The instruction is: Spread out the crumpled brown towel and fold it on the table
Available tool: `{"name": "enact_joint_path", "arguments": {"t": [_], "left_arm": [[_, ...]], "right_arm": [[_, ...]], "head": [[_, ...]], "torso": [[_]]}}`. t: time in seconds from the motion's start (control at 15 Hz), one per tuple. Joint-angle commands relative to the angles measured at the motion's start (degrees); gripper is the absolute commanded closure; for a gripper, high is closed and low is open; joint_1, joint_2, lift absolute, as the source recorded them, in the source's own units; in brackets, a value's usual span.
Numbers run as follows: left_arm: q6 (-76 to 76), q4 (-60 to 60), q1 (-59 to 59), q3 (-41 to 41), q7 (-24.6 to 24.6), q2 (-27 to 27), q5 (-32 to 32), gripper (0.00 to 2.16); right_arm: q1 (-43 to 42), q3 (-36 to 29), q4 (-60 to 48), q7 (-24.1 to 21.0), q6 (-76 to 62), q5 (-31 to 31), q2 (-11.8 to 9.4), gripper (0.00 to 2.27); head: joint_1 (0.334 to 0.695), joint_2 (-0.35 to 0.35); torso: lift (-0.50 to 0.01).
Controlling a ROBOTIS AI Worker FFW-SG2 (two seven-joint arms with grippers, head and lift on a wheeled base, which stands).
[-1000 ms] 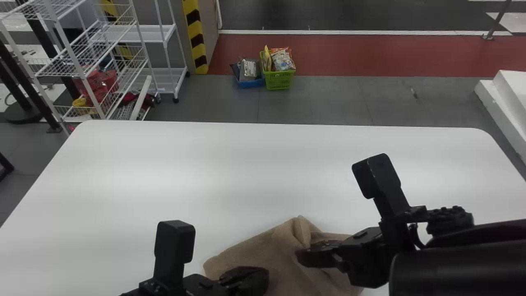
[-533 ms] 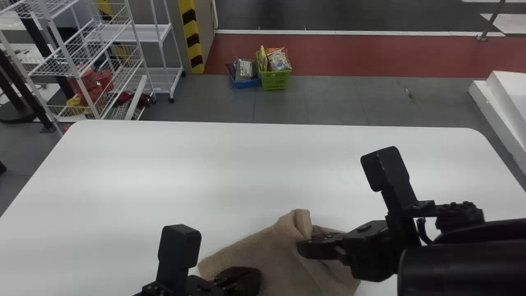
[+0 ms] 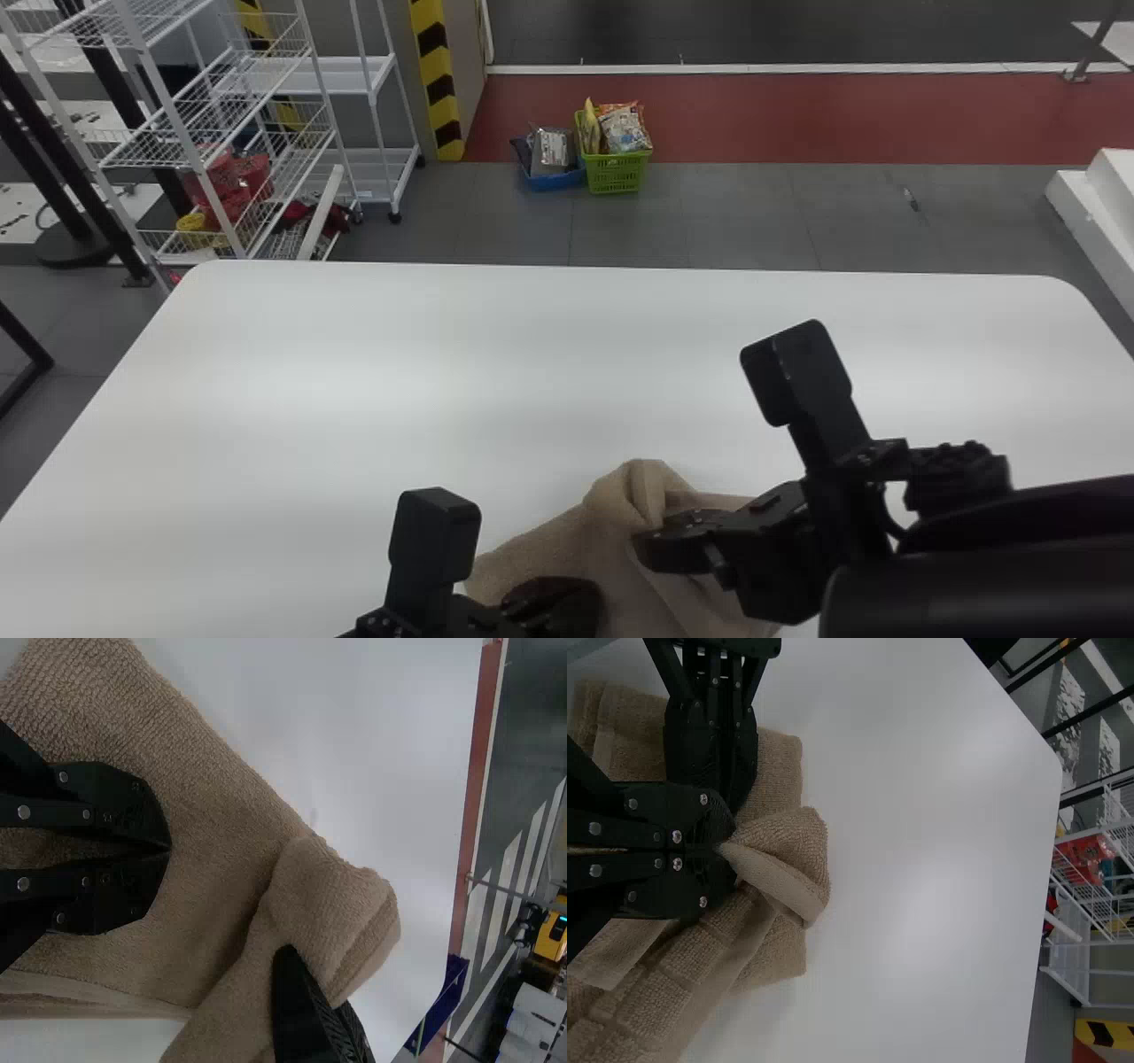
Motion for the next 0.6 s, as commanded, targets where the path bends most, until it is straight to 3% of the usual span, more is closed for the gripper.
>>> {"name": "enact_joint_path", "arguments": {"t": [0.0, 0.53], "left_arm": [[-0.6, 0.71, -0.02, -0.21, -0.1, -0.14, 0.17, 0.99], [-0.78, 0.89, 0.07, -0.21, -0.45, -0.05, 1.75, 0.99]], "right_arm": [[1.05, 2.17, 3.29, -3.51, 0.12, -3.2, 0.14, 1.62], [2.02, 4.98, 1.62, -6.59, 0.12, -5.4, 0.14, 1.59]], "head": [[0.695, 0.056], [0.695, 0.098]], "torso": [[-0.127], [-0.127]]}}
